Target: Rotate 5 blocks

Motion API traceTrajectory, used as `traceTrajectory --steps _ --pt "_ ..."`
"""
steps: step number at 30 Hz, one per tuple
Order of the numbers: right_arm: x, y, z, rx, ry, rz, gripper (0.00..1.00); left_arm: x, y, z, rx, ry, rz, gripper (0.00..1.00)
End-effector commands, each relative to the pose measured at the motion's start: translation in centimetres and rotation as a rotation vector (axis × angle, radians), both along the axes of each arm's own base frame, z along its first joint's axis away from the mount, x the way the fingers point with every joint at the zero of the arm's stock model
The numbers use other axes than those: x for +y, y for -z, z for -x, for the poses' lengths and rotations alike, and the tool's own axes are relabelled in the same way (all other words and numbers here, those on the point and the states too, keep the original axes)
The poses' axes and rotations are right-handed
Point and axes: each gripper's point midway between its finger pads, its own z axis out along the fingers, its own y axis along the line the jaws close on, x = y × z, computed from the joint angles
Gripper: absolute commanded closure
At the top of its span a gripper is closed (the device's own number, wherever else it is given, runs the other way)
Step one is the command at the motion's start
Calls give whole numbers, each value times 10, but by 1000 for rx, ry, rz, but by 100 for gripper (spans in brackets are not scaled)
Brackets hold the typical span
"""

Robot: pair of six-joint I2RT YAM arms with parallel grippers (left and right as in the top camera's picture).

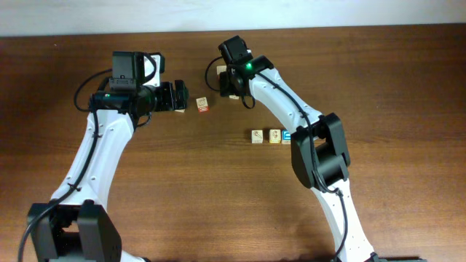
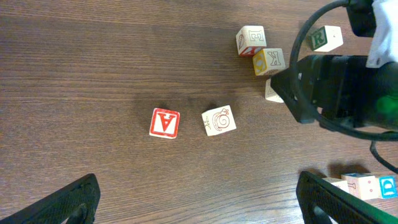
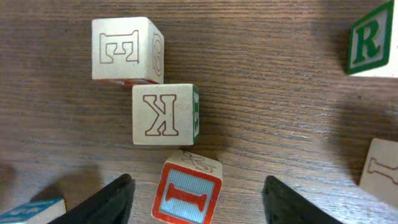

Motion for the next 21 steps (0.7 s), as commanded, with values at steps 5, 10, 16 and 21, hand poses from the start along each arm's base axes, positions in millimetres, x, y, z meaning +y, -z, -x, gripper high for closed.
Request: traceTrajectory --steps 5,10,16,21 --pt "-2 13 -6 -4 19 9 50 -2 -5 -4 -11 -5 6 1" --pt "-1 11 -8 -15 19 4 60 -2 -5 -4 -11 -5 6 1" --pt "-2 15 -4 4 17 13 70 -2 -5 -4 -11 -4 6 1" --pt "-6 29 4 32 17 28 70 -2 -5 -4 -11 -5 6 1"
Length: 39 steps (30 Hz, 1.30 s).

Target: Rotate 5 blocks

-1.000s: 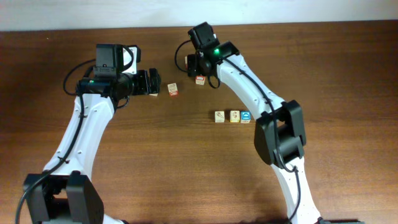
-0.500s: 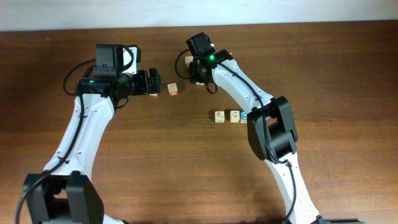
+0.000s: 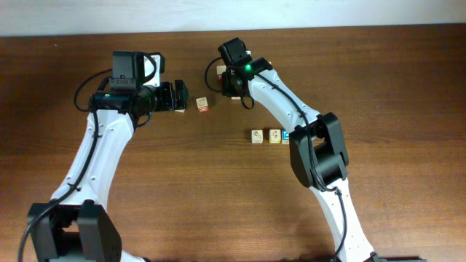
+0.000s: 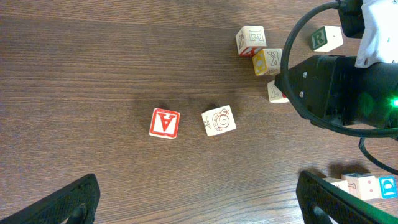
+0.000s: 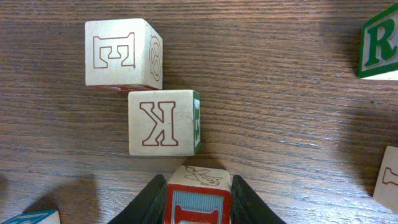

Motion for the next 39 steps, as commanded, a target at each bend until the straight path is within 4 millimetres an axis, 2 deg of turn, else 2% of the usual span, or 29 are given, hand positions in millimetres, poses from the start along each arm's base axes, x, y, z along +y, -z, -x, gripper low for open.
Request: traceTrajectory --steps 1,5,8,10,12,16,18,20,22,25,28,29,30,33,34,37,39 --pt "-7 20 6 32 11 30 69 -2 -5 -4 -11 -5 6 1" --pt "-6 18 3 22 12 24 69 -2 -5 -4 -11 -5 6 1" --pt "-6 18 3 18 -6 32 58 -2 -5 -4 -11 -5 6 1" --pt "-6 18 3 18 -8 32 57 -2 -5 -4 -11 -5 6 1" --pt "-6 18 3 17 -9 33 57 -2 -5 -4 -11 -5 6 1" --pt "-7 18 2 14 -10 40 71 -2 -5 -4 -11 -5 6 1" --pt "-7 17 3 15 -10 41 71 -2 -5 -4 -11 -5 6 1" --pt "-7 8 5 21 -14 34 71 -2 -5 -4 -11 -5 6 1" --pt "-2 -9 7 25 -27 7 70 -2 -5 -4 -11 -5 6 1" --pt "2 -42 25 81 -57 -33 66 -2 -5 -4 -11 -5 6 1" --pt "0 -58 57 209 -80 -47 67 -2 -5 -4 -11 -5 6 1" --pt "-1 -57 67 253 -86 -52 67 -2 -5 -4 -11 -5 6 1" --pt "-1 -52 86 335 -92 -55 67 -2 -5 -4 -11 -4 6 1" --pt "-3 -43 106 408 -97 -21 67 -2 -5 -4 -11 -5 6 1" --pt "-1 -38 119 448 -107 3 67 -2 -5 -4 -11 -5 6 1" --pt "2 -33 135 487 -124 41 67 -2 -5 -4 -11 -5 6 1" --pt "-2 -30 137 479 -123 90 67 -2 -5 -4 -11 -5 6 1"
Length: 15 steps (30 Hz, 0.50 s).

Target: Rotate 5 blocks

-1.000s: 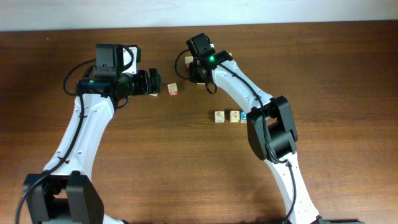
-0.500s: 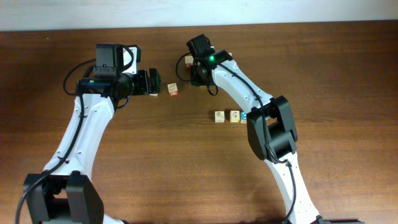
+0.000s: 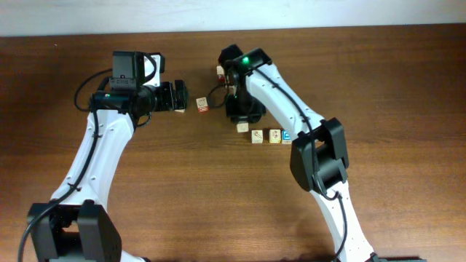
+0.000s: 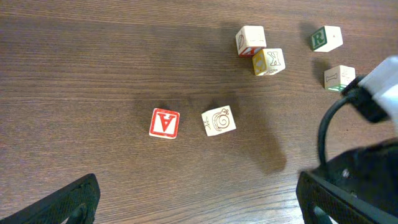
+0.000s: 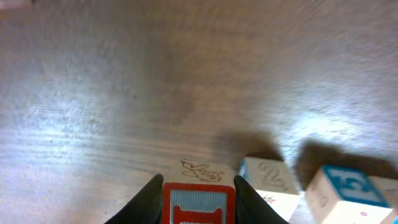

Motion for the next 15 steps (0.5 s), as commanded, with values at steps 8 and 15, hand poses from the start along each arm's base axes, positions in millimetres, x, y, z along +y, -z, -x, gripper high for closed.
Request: traceTrajectory --steps 8,15 --pt "-9 9 17 6 3 110 67 -2 -5 -4 -11 -5 6 1" --pt "-10 13 17 2 3 114 60 -2 -5 -4 -11 -4 6 1"
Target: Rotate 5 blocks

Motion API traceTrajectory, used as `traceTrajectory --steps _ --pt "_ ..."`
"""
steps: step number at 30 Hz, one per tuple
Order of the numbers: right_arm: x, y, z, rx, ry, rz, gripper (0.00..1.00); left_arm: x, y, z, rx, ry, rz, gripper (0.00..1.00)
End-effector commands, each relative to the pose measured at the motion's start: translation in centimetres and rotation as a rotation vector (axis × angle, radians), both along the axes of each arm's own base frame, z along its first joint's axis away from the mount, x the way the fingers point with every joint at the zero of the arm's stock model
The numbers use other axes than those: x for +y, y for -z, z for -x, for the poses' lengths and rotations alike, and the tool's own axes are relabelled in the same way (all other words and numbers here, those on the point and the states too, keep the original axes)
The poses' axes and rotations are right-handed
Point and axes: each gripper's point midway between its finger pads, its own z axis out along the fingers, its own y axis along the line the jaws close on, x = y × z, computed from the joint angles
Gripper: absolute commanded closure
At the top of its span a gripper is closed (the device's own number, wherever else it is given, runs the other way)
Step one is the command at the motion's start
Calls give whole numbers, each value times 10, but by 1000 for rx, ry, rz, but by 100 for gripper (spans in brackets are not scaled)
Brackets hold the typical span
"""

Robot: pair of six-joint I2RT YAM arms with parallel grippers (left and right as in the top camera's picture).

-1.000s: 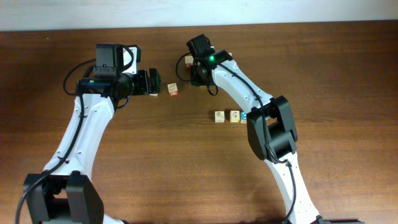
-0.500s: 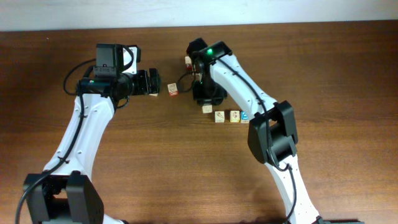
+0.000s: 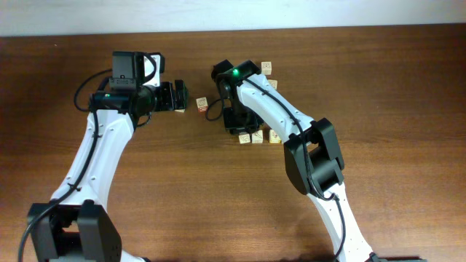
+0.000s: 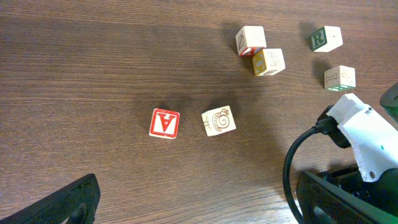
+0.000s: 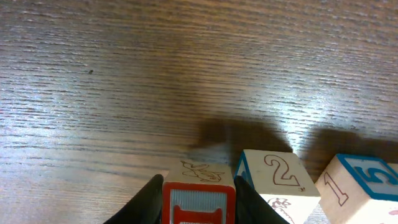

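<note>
My right gripper (image 5: 199, 194) is shut on a red letter block (image 5: 199, 202) with a line drawing on its top face. It holds the block low, right beside the left end of a row, against a "2" block (image 5: 273, 177) and a blue-edged number block (image 5: 367, 183). From overhead, the right gripper (image 3: 234, 125) hangs over that row (image 3: 257, 137). The left gripper (image 3: 177, 96) stands open and holds nothing. A red "A" block (image 4: 165, 122) and a snail block (image 4: 219, 120) lie ahead of it.
An "E" block (image 4: 250, 40), a yellow "K" block (image 4: 268, 61), a green "R" block (image 4: 326, 38) and one more pale block (image 4: 339, 78) lie loose at the back. The right arm's white link and cable (image 4: 357, 134) cross the left wrist view's lower right.
The right gripper, still holding the red block, has moved slightly left and lower. The block now sits right beside the "2" block at the row's left end. The left arm has not moved.
The right gripper stood open around the red block beside the "K" and "E" blocks at the back. It then shut on that block. After that it held the block near the row of number blocks, and now holds it against the row's left end.
</note>
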Motion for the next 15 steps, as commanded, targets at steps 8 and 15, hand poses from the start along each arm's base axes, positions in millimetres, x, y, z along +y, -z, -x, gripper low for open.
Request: traceTrajectory --steps 8,15 --pt "0 -21 -14 -72 19 -16 49 -2 -5 -4 -11 -5 6 1" --pt "4 -68 -43 -183 28 -82 49 -2 -5 -4 -11 -5 6 1"
